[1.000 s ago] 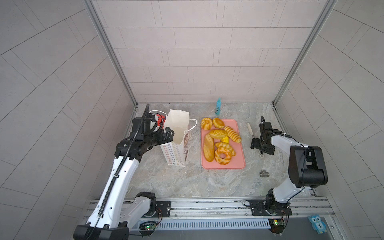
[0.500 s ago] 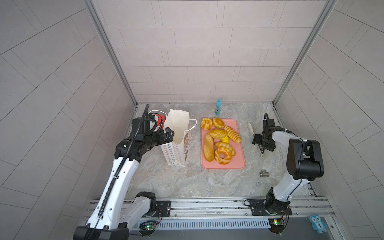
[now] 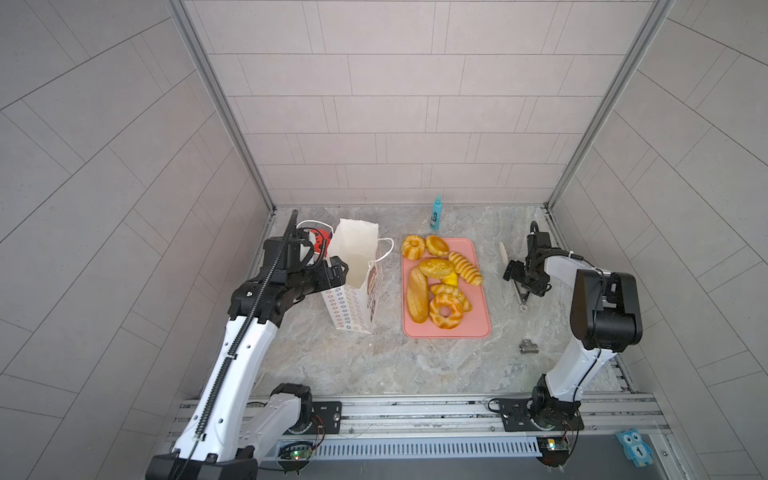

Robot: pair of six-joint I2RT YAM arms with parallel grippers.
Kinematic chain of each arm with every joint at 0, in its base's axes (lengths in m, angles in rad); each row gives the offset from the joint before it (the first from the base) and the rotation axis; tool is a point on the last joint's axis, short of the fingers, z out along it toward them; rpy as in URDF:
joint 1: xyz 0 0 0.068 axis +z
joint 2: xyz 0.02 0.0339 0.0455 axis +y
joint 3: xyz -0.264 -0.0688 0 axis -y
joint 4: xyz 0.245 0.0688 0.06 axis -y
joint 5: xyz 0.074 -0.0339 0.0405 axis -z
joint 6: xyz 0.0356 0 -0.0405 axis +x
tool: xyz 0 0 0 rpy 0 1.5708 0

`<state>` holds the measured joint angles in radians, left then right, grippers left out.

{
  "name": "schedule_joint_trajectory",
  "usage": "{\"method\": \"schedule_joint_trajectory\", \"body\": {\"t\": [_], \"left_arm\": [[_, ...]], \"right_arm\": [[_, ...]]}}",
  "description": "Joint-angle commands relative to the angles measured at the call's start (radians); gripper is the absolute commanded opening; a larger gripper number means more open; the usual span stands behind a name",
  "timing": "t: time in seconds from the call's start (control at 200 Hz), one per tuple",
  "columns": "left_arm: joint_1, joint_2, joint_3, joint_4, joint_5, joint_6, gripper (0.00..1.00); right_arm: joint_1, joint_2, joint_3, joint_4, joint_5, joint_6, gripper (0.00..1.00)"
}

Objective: Place the fake bread into the paper bag
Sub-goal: 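Close the right gripper on the tongs' handles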

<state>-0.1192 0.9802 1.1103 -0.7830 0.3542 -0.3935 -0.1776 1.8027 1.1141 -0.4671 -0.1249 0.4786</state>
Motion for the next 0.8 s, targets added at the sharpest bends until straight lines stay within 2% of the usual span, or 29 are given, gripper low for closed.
{"method": "schedule_joint_trajectory", "body": {"t": [0.0, 0.26, 0.796], "left_arm": [[0.002, -0.014, -0.005, -0.014, -0.01, -0.005, 0.95], [0.002, -0.011, -0.006, 0.003, -0.004, -0.005, 0.95], [0.003, -0.033, -0.01, 0.003, 0.016, 0.004, 0.95]], "right_arm": [[0.002, 0.027, 0.029, -0.026, 0.05, -0.013, 0.89], [0.058, 0.027, 0.038, -0.096, 0.216, -0.102, 0.88], [0.048, 0.055, 0.012, -0.051, 0.134, -0.135, 0.84]]}}
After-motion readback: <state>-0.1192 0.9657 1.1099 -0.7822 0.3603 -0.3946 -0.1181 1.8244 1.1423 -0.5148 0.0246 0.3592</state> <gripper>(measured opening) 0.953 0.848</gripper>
